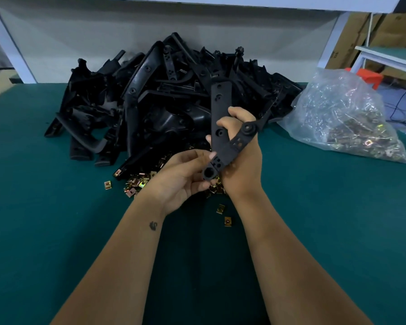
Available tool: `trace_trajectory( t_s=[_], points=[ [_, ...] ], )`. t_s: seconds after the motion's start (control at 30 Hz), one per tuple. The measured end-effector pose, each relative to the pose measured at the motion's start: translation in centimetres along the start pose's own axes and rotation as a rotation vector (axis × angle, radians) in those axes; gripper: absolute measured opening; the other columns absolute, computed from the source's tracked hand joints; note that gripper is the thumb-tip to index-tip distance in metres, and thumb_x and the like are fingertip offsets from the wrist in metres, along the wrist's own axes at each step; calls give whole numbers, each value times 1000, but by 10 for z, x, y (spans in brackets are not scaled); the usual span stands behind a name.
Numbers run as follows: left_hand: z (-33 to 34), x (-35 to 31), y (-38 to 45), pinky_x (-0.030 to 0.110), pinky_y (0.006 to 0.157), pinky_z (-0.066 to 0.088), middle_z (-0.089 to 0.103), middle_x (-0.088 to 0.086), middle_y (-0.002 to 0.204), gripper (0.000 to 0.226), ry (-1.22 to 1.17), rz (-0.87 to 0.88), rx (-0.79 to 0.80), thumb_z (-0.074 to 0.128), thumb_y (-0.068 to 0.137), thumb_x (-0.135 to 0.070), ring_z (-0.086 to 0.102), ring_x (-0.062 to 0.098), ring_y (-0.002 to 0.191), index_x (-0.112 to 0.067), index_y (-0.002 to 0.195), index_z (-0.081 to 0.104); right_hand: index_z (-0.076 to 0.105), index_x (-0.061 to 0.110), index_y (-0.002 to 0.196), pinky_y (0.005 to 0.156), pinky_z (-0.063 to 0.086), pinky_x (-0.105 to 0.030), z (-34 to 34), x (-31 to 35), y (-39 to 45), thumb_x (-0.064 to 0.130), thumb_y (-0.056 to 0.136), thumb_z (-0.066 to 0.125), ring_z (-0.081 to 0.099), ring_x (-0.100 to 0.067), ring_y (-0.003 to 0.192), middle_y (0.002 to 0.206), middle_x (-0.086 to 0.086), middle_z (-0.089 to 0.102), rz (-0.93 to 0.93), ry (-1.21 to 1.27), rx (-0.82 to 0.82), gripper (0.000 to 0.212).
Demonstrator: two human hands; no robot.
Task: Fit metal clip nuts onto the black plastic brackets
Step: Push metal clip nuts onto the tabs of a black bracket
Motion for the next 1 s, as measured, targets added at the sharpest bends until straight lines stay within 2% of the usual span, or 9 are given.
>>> trace_trajectory(
  t_s=[0.1,0.17,0.27,0.33,0.4,0.5,0.7,0.83,1.0],
  points=[
    [-3,-2,1,13,45,45,66,0,71,32,-4,13,5,74,70,-30,58,7,54,-7,92,68,62,22,117,70,58,-24,4,-10,4,19,98,55,70,-4,79,89,4,73,114,123,55,20],
    [-3,-4,2,13,44,41,65,-2,71,23,-14,43,0,69,76,-25,54,4,54,-8,91,66,58,12,130,67,53,-12,3,-10,7,14,99,56,68,4,78,108,-5,72,188,79,24,31],
    [-10,-11,2,14,44,43,67,-2,73,5,-75,126,-98,62,87,-18,55,4,53,-14,88,60,41,21,145,73,49,-10,-1,1,8,17,100,55,61,2,87,136,-7,53,32,-310,4,47],
    [-19,-15,2,17,47,48,69,2,79,10,-132,176,-213,56,97,-10,56,9,57,-15,88,55,50,21,138,82,51,-23,-5,4,1,16,97,56,59,-5,98,126,3,57,-134,-681,-10,42],
    [-29,-19,1,18,48,47,67,3,86,15,-185,236,-312,48,102,-5,53,12,63,-16,92,53,66,19,115,73,50,-26,-13,0,1,12,96,52,57,-6,91,112,9,61,-128,-878,-51,25],
    [-40,-25,-1,17,51,46,61,1,95,24,-212,322,-406,43,103,-1,51,12,74,-22,104,54,68,23,91,56,39,-26,-14,-8,5,8,88,45,53,-10,79,100,9,61,-21,-1009,-10,28],
    [-55,-32,-10,20,57,48,58,-1,103,24,-246,462,-610,40,103,-1,53,12,77,-24,111,41,70,16,99,71,34,-30,-1,-22,1,25,89,53,52,-22,97,99,-1,63,19,-1223,204,22],
    [-62,-36,-18,21,60,47,57,-1,106,26,-263,528,-716,48,99,-2,55,10,75,-23,107,35,61,16,67,56,35,-30,1,-15,-2,28,85,53,55,-21,69,67,1,60,-11,-1114,157,23],
    [-55,-33,-11,21,65,49,58,0,116,39,-284,494,-643,64,93,-7,60,11,86,-27,113,37,71,16,86,69,35,-29,25,-18,-11,49,87,61,52,-18,87,87,2,60,-130,-1207,352,34]
  ],
)
Point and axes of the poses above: each hand's wrist, its own y-axis towards the middle knuckle, its own z-axis out of the palm, x = y × z, the point moved 7 cm from there along y, towards the middle knuckle
